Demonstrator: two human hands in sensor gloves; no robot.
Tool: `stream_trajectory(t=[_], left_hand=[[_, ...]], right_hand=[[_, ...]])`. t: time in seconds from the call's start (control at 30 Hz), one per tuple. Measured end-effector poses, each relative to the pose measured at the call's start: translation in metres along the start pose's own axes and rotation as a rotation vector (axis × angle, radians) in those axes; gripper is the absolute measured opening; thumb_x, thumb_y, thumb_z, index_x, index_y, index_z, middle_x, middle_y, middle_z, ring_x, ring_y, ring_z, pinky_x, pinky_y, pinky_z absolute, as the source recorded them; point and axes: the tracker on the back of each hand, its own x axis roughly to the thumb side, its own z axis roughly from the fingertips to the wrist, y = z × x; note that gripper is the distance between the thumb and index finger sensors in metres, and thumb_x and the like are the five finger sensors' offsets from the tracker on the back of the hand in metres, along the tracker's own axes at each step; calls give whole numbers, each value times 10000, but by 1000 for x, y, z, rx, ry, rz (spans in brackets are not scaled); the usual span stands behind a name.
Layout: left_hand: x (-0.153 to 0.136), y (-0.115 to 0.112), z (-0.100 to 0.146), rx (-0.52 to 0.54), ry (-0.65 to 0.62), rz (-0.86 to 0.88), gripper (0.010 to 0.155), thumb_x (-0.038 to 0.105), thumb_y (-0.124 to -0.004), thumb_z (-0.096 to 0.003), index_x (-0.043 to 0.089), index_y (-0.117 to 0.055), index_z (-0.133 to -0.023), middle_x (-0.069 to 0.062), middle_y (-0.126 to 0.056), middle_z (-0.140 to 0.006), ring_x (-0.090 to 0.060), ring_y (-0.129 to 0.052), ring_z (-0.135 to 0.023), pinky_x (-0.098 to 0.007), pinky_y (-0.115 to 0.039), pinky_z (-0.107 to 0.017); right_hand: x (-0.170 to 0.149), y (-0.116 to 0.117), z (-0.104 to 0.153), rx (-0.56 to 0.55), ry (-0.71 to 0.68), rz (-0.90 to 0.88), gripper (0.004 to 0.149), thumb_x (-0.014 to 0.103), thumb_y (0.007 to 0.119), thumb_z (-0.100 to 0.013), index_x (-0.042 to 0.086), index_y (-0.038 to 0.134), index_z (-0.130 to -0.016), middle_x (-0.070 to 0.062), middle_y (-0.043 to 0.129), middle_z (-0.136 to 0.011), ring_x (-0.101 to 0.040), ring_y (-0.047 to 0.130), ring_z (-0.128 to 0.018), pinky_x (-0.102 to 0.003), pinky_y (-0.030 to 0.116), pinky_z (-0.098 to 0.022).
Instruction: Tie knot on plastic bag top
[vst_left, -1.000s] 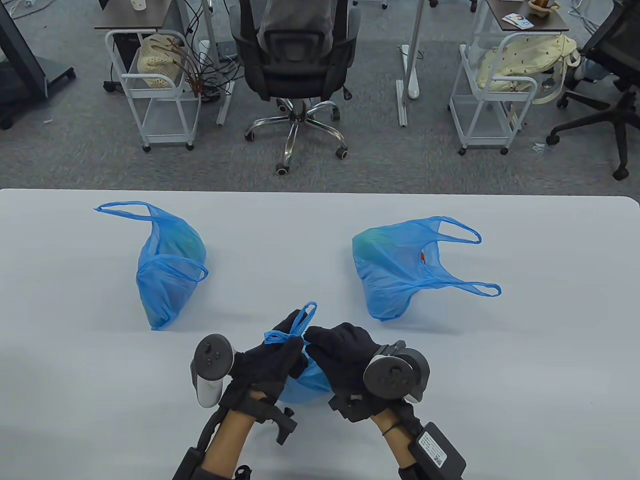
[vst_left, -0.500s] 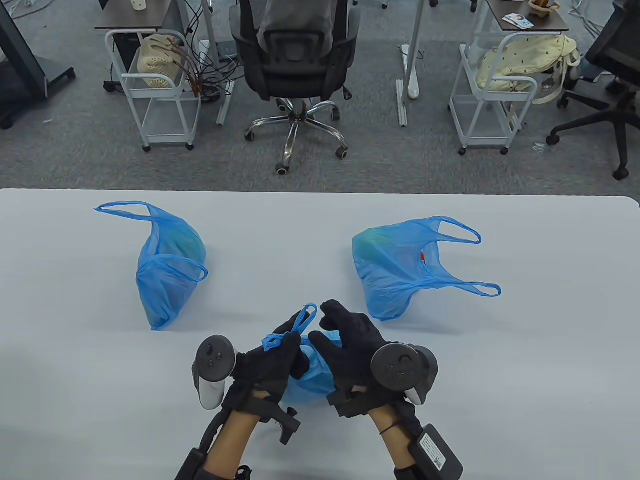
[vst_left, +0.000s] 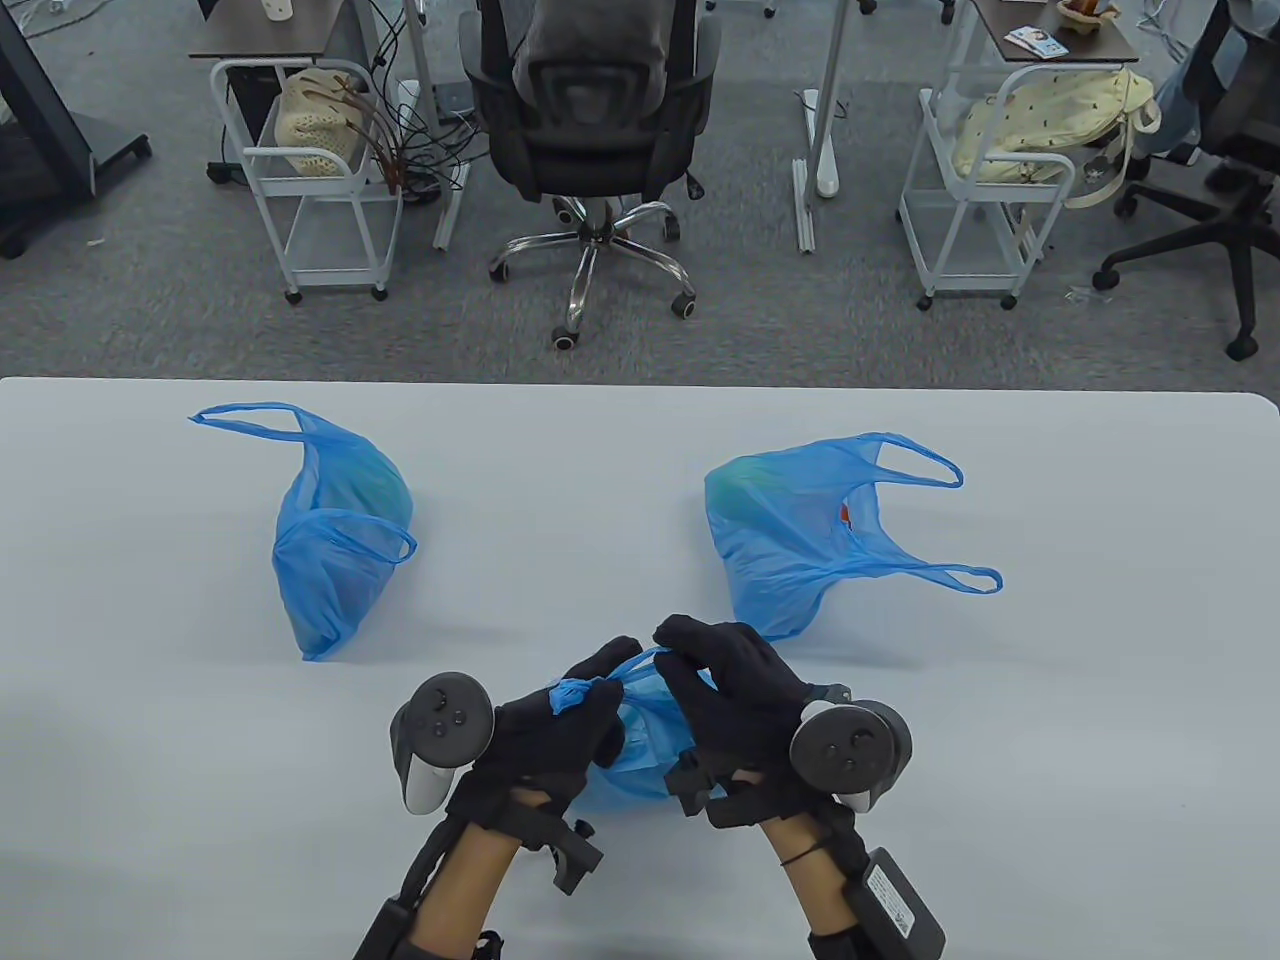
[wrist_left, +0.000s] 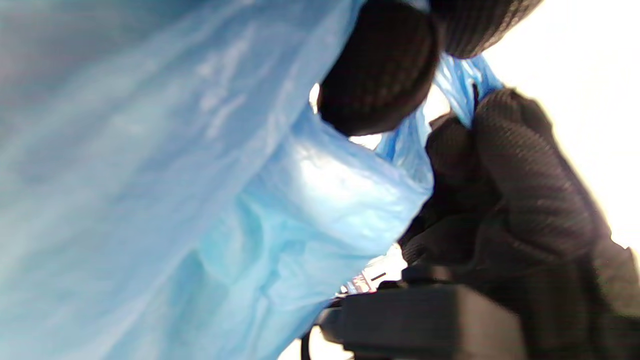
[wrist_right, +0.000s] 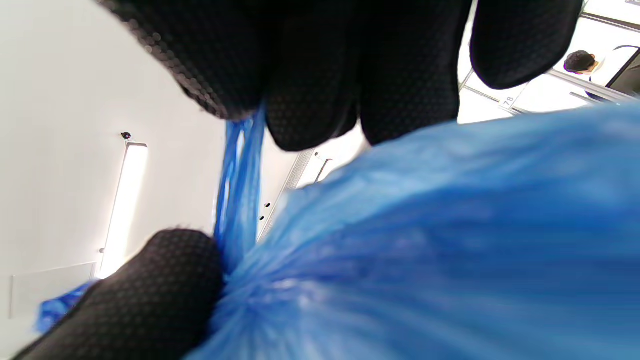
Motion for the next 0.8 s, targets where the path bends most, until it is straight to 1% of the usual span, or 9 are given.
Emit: stream_trajectory(t=[0.03, 0.1, 0.13, 0.2, 0.33, 0.43, 0.63, 0.77, 0.8], left_hand=[[-3, 0, 0, -4, 14, 89, 526, 547, -568, -579, 329, -673, -1045, 166, -1046, -454, -183, -1052, -489, -560, -722, -661], [-8, 1, 1, -9, 26, 249, 519, 541, -552, -590, 342, -641, -1061, 141, -1062, -600, -183, -1044, -498, -561, -710, -671], [-10, 2, 2, -8, 34, 331, 518, 535, -551, -592, 340, -633, -1064, 125, -1062, -644, -188, -1041, -500, -563, -705, -676], [-13, 4, 2, -2, 37, 389, 515, 535, -543, -598, 341, -622, -1069, 118, -1057, -703, -181, -1039, -510, -559, -704, -680], [-17, 6, 3, 9, 56, 446, 503, 530, -540, -606, 345, -627, -1066, 122, -1042, -771, -156, -1040, -523, -545, -711, -684], [-19, 6, 3, 1, 67, 480, 493, 523, -557, -608, 349, -641, -1062, 95, -1016, -833, -162, -1035, -546, -549, -700, -691], [-18, 4, 3, -3, 74, 476, 493, 539, -575, -603, 354, -658, -1053, 69, -956, -930, -144, -1034, -563, -532, -704, -701], [-16, 3, 3, -13, 73, 492, 503, 556, -604, -596, 347, -660, -1050, 49, -922, -968, -145, -1030, -576, -530, -699, -710], [-16, 3, 3, -14, 70, 493, 517, 578, -613, -589, 348, -661, -1049, 44, -913, -976, -144, -1029, -576, -533, -701, -711]], right_hand=[[0, 0, 1, -2, 10, -18, 354, 320, 896, -463, 164, 895, -781, -59, 987, -575, -323, 1015, -541, -638, 747, -469], [2, 0, 2, -10, 20, -41, 354, 317, 898, -461, 160, 894, -778, -59, 987, -561, -313, 1020, -524, -631, 755, -464], [2, 0, 3, -10, 27, -51, 356, 322, 896, -461, 158, 893, -777, -57, 988, -559, -311, 1020, -523, -629, 757, -463], [2, 0, 3, -1, 25, -56, 356, 329, 892, -464, 155, 893, -774, -53, 988, -554, -315, 1019, -522, -630, 755, -464], [1, 3, 3, 50, -7, -28, 354, 354, 870, -477, 154, 890, -769, -45, 984, -538, -314, 1015, -514, -630, 754, -464], [2, 6, 4, 77, -35, -1, 352, 371, 863, -479, 142, 907, -742, -38, 987, -488, -300, 1021, -466, -622, 767, -447], [6, 10, 4, 146, -94, 21, 346, 385, 862, -475, 129, 936, -694, -6, 996, -393, -257, 1038, -360, -585, 818, -387], [9, 15, 4, 216, -109, 38, 346, 387, 872, -469, 128, 947, -685, 5, 1000, -368, -244, 1043, -331, -576, 831, -368], [9, 18, 5, 249, -106, 46, 345, 385, 874, -470, 127, 949, -686, 4, 1001, -365, -248, 1044, -325, -576, 831, -367]])
